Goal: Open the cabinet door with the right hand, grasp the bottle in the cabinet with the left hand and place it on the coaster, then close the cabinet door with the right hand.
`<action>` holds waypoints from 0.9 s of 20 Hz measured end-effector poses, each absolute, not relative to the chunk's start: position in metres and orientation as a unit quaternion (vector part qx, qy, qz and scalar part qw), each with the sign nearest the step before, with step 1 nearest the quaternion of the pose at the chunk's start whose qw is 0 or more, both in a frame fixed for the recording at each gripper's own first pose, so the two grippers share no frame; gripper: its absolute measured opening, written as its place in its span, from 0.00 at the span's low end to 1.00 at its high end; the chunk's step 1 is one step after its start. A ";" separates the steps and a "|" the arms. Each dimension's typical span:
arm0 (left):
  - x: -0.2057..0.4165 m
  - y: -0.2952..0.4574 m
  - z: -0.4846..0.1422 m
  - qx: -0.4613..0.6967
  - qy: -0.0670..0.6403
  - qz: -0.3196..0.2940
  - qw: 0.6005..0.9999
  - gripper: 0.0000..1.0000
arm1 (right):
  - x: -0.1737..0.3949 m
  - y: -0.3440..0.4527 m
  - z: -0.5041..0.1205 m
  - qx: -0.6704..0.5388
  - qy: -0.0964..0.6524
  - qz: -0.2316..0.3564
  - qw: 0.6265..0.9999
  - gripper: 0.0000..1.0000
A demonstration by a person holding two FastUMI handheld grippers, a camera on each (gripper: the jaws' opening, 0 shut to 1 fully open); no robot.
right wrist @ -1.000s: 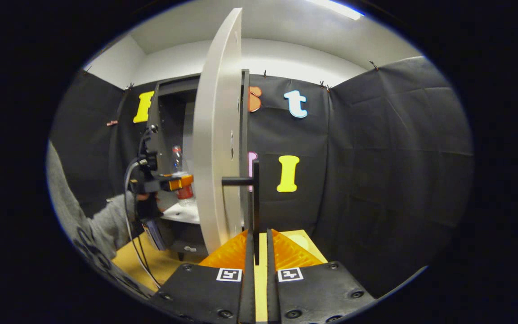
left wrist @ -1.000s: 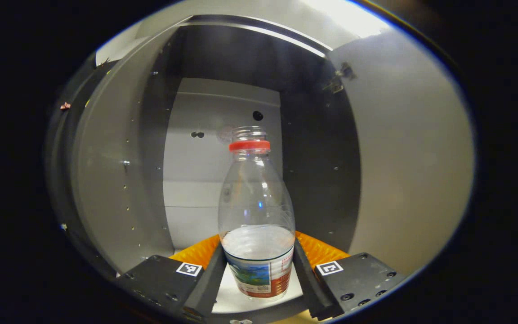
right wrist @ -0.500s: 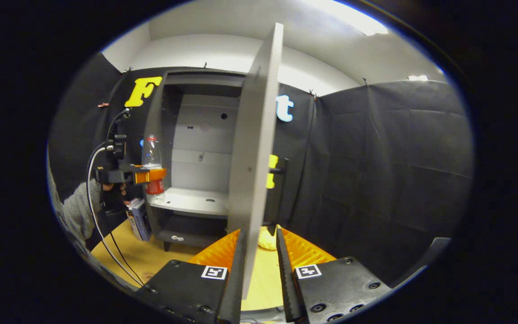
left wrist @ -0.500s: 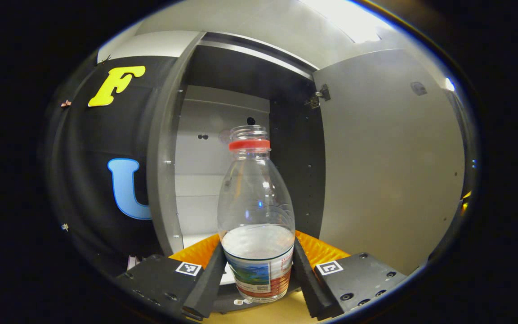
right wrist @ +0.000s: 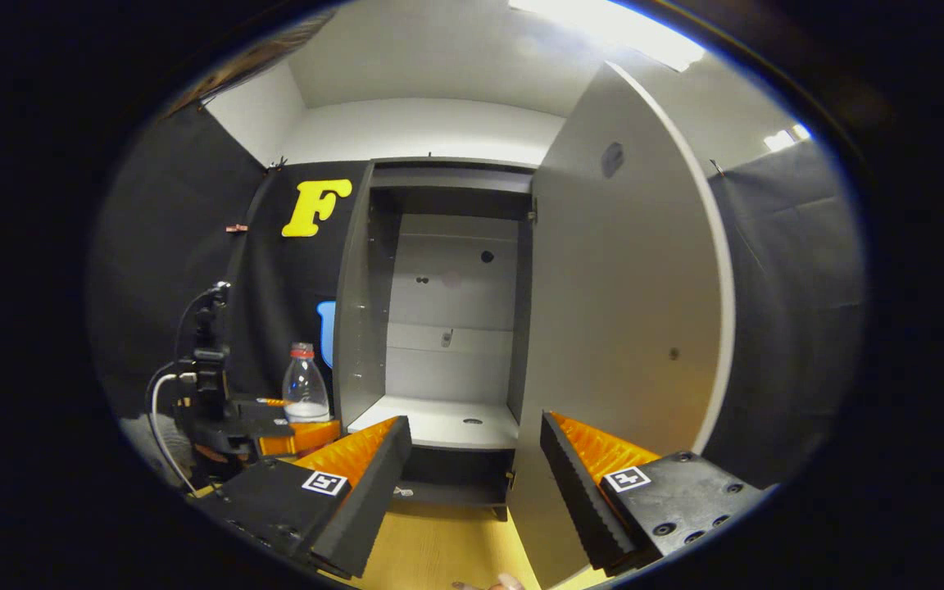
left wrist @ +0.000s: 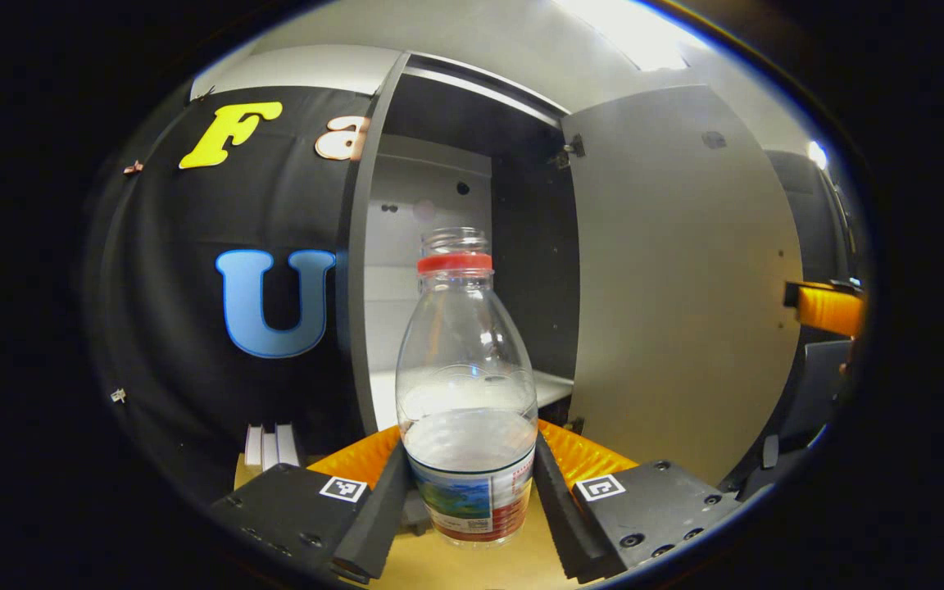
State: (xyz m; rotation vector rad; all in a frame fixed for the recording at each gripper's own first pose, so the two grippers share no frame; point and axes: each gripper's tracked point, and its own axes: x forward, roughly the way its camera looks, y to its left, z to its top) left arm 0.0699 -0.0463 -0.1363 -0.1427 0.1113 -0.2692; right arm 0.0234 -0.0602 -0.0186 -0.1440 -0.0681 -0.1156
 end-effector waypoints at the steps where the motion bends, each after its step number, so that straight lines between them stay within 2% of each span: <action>1: 0.063 -0.046 -0.151 -0.076 0.060 -0.133 0.986 0.78 | 0.033 -0.051 -0.021 -0.072 -0.047 -0.047 0.995 0.97; 5: 0.031 -0.049 -0.229 -0.100 0.087 -0.113 0.985 0.77 | 0.066 -0.042 -0.055 -0.084 -0.062 -0.033 0.994 0.97; 8: 0.012 -0.059 -0.284 -0.113 0.100 -0.089 0.985 0.78 | 0.083 -0.050 -0.096 -0.079 -0.034 -0.048 0.995 0.97; 18: -0.024 -0.087 -0.373 -0.079 0.073 -0.059 0.992 0.78 | 0.091 -0.053 -0.186 -0.050 0.063 -0.041 0.996 0.97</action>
